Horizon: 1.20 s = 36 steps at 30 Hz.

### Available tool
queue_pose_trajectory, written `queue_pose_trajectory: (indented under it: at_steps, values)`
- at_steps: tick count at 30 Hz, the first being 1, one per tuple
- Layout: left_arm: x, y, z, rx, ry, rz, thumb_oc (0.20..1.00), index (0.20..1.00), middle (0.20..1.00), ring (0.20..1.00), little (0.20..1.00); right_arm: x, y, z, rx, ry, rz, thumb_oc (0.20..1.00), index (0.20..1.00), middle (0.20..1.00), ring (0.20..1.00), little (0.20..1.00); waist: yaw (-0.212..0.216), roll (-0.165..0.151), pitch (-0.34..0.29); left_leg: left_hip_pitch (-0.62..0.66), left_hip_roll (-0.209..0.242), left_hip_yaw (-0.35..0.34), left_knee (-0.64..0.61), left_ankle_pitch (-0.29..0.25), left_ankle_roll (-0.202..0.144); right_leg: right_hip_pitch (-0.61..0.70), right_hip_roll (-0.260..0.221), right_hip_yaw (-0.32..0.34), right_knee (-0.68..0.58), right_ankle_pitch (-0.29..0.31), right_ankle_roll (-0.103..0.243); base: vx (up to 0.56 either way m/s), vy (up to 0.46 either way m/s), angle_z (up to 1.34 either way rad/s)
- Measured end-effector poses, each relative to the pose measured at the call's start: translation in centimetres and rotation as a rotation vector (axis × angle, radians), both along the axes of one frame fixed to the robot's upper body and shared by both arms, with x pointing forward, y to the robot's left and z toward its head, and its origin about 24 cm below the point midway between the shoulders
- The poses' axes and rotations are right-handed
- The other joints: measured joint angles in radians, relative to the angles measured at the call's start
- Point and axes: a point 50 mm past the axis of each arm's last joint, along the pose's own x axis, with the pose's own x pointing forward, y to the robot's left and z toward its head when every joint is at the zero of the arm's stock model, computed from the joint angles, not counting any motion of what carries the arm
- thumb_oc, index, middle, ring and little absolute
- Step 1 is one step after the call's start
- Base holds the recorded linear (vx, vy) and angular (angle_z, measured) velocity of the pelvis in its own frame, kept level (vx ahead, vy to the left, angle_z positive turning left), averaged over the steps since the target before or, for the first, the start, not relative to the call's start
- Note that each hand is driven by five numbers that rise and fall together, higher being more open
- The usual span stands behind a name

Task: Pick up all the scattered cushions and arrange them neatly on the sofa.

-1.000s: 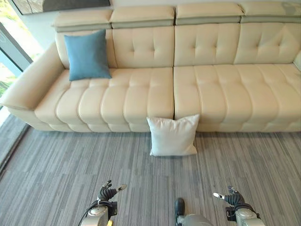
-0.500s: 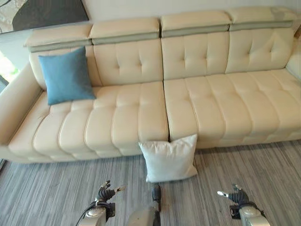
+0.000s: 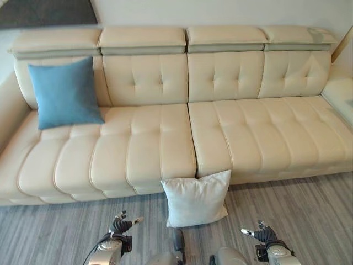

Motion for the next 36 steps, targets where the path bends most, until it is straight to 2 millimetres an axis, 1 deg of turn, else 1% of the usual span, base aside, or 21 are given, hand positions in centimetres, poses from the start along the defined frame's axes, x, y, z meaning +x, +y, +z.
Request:
queue_pose_trajectory:
  at_steps: [2,3,4,5,7,11,14,17,20,21,22,23,25,26,27,28,29,30,33,34,36]
  values:
    - [-0.4,-1.0,-0.6,-0.032,0.022,0.009,1.000,1.000,1.000,1.000,1.000,-0.2,-0.4,0.0,-0.011,0.007,0.001,1.000,1.000,1.000,1.000,1.000,-0.013,0.046,-0.001,0.003,0.025,-0.010,-0.025,0.000,0.004,0.009,0.024,-0.023,-0.139,0.009,-0.020,0.09,-0.054,-0.29]
    - [-0.1,-1.6,-0.6,-0.048,0.008,0.007,1.000,1.000,1.000,1.000,1.000,0.1,-0.9,0.3,-0.023,-0.001,-0.003,1.000,1.000,1.000,1.000,1.000,-0.010,0.089,0.006,0.007,0.057,-0.011,-0.067,0.024,-0.004,0.018,0.061,-0.030,-0.333,0.040,-0.009,0.08,-0.065,-0.14]
    - [-0.2,-1.4,-0.7,-0.044,0.011,0.010,1.000,1.000,1.000,1.000,1.000,0.3,-0.9,0.3,-0.021,-0.005,-0.006,1.000,1.000,1.000,1.000,1.000,-0.014,0.095,0.013,0.023,0.063,-0.013,-0.099,0.060,-0.024,0.020,0.068,-0.026,-0.415,0.070,-0.007,0.18,-0.155,-0.22]
    - [-0.4,-1.0,-0.9,-0.035,0.032,0.024,1.000,1.000,1.000,1.000,1.000,0.0,-0.7,0.2,-0.017,0.002,-0.005,1.000,1.000,1.000,1.000,1.000,-0.009,0.099,0.013,0.058,0.064,-0.012,-0.162,0.089,-0.038,0.064,0.076,-0.017,-0.585,0.134,0.005,0.15,-0.141,-0.09]
    - [-0.5,-0.4,-0.8,-0.030,0.030,0.054,1.000,1.000,1.000,1.000,1.000,-0.5,-0.5,-0.1,-0.012,0.014,-0.004,1.000,1.000,1.000,1.000,1.000,-0.005,0.091,0.008,0.108,0.054,-0.021,-0.242,0.114,-0.065,0.116,0.077,-0.029,-0.723,0.235,0.005,0.17,-0.157,0.16]
    - [-1.2,-0.2,-1.0,-0.025,0.042,0.061,1.000,1.000,1.000,1.000,1.000,-0.7,-0.5,-0.2,-0.016,0.022,0.003,1.000,1.000,1.000,1.000,1.000,-0.004,0.050,-0.027,0.156,0.042,-0.061,-0.298,0.116,-0.083,0.170,0.072,-0.041,-0.761,0.383,-0.013,0.21,-0.162,0.33]
    - [-1.9,-0.5,-1.4,-0.033,0.063,0.059,1.000,1.000,1.000,1.000,1.000,-1.1,-1.1,-0.2,-0.034,0.030,-0.001,1.000,1.000,1.000,1.000,1.000,0.002,0.052,-0.058,0.157,0.072,-0.065,-0.298,0.112,-0.105,0.174,0.100,-0.064,-0.761,0.396,-0.033,0.11,-0.111,0.16]
    - [-1.8,-0.4,-1.5,-0.027,0.070,0.069,1.000,1.000,1.000,1.000,1.000,0.4,-1.8,0.6,-0.066,-0.008,0.006,1.000,1.000,1.000,1.000,1.000,0.000,0.060,-0.059,0.146,0.100,-0.069,-0.298,0.120,-0.115,0.169,0.126,-0.084,-0.761,0.388,-0.054,0.02,-0.090,0.09]
    - [-0.6,0.0,-1.6,-0.003,0.082,0.098,1.000,1.000,1.000,1.000,1.000,2.0,-2.4,1.2,-0.097,-0.028,-0.007,1.000,1.000,1.000,1.000,1.000,-0.001,0.063,-0.055,0.093,0.107,-0.085,-0.294,0.130,-0.130,0.120,0.134,-0.089,-0.760,0.392,-0.070,-0.10,-0.052,0.10]
    - [2.2,0.0,-0.6,-0.001,0.024,0.121,1.000,1.000,1.000,1.000,1.000,4.2,-2.7,2.0,-0.106,-0.057,-0.039,1.000,1.000,1.000,1.000,1.000,-0.004,0.069,-0.024,0.007,0.108,-0.096,-0.291,0.151,-0.144,0.036,0.134,-0.106,-0.755,0.414,-0.081,-0.19,-0.049,0.22]
    - [3.9,-0.1,0.2,-0.002,-0.028,0.124,1.000,1.000,1.000,1.000,1.000,5.5,-2.6,2.6,-0.093,-0.084,-0.053,1.000,1.000,1.000,1.000,1.000,0.000,0.079,0.022,-0.021,0.110,-0.097,-0.290,0.171,-0.142,0.016,0.134,-0.113,-0.751,0.422,-0.088,-0.23,-0.073,0.18]
    - [5.0,0.0,0.7,0.005,-0.055,0.134,1.000,1.000,1.000,1.000,1.000,6.9,-2.9,3.2,-0.106,-0.098,-0.065,1.000,1.000,1.000,1.000,1.000,0.000,0.083,0.032,-0.077,0.111,-0.095,-0.269,0.167,-0.146,-0.046,0.133,-0.112,-0.722,0.413,-0.080,-0.17,-0.058,0.03]
    - [8.0,0.6,2.5,0.065,-0.101,0.094,1.000,1.000,1.000,1.000,1.000,10.0,-4.6,5.7,-0.166,-0.146,-0.084,1.000,1.000,1.000,1.000,1.000,0.000,0.094,0.055,-0.231,0.110,-0.103,-0.198,0.151,-0.157,-0.191,0.122,-0.114,-0.659,0.393,-0.073,-0.05,-0.034,0.16]
    - [11.2,1.3,5.3,0.093,-0.207,0.102,1.000,1.000,1.000,1.000,1.000,13.0,-6.5,9.4,-0.229,-0.263,-0.114,1.000,1.000,1.000,1.000,1.000,-0.002,0.103,0.129,-0.314,0.111,-0.104,-0.181,0.156,-0.163,-0.263,0.120,-0.116,-0.657,0.420,-0.077,-0.04,-0.034,0.36]
    - [12.4,1.4,6.3,0.098,-0.244,0.104,1.000,1.000,1.000,1.000,1.000,13.8,-7.1,10.5,-0.244,-0.293,-0.127,1.000,1.000,1.000,1.000,1.000,-0.001,0.105,0.157,-0.335,0.115,-0.095,-0.179,0.161,-0.169,-0.283,0.121,-0.117,-0.654,0.426,-0.091,-0.04,-0.017,0.31]
    - [14.1,2.1,8.3,0.123,-0.302,0.125,1.000,1.000,1.000,1.000,1.000,15.9,-7.8,13.4,-0.253,-0.379,-0.185,1.000,1.000,1.000,1.000,1.000,-0.001,0.099,0.204,-0.400,0.123,-0.090,-0.153,0.163,-0.170,-0.345,0.124,-0.120,-0.638,0.427,-0.092,-0.02,0.012,0.07]
    - [14.5,2.3,8.8,0.133,-0.319,0.131,1.000,1.000,1.000,1.000,1.000,16.7,-7.9,14.6,-0.248,-0.427,-0.203,1.000,1.000,1.000,1.000,1.000,-0.001,0.097,0.221,-0.424,0.126,-0.088,-0.145,0.163,-0.170,-0.369,0.124,-0.120,-0.630,0.427,-0.093,-0.05,0.018,0.01]
    - [15.9,1.9,10.3,0.144,-0.368,0.110,1.000,1.000,1.000,1.000,1.000,18.4,-7.8,17.2,-0.244,-0.517,-0.218,1.000,1.000,1.000,1.000,1.000,-0.003,0.098,0.249,-0.476,0.130,-0.090,-0.126,0.176,-0.175,-0.421,0.126,-0.121,-0.607,0.427,-0.102,0.00,0.000,0.00]
    - [18.8,0.7,13.7,0.189,-0.468,0.048,1.000,1.000,1.000,1.000,1.000,21.2,-6.3,21.6,-0.231,-0.669,-0.206,1.000,1.000,1.000,1.000,1.000,-0.007,0.093,0.269,-0.604,0.131,-0.088,-0.080,0.181,-0.165,-0.557,0.120,-0.119,-0.550,0.415,-0.115,0.01,0.013,0.00]
    - [22.1,-0.5,19.2,0.192,-0.638,0.025,1.000,1.000,1.000,1.000,1.000,23.4,-4.6,26.7,-0.205,-0.840,-0.171,1.000,1.000,1.000,1.000,1.000,-0.017,0.086,0.316,-0.707,0.131,-0.085,-0.053,0.198,-0.164,-0.665,0.116,-0.115,-0.506,0.425,-0.131,0.02,0.032,0.05]
    - [24.2,-2.2,24.0,0.236,-0.760,-0.021,1.000,1.000,1.000,1.000,1.000,25.0,-1.7,30.2,-0.178,-0.953,-0.111,1.000,1.000,1.000,1.000,1.000,-0.020,0.077,0.333,-0.801,0.132,-0.085,-0.021,0.202,-0.161,-0.757,0.113,-0.115,-0.479,0.429,-0.139,0.02,0.016,0.03]
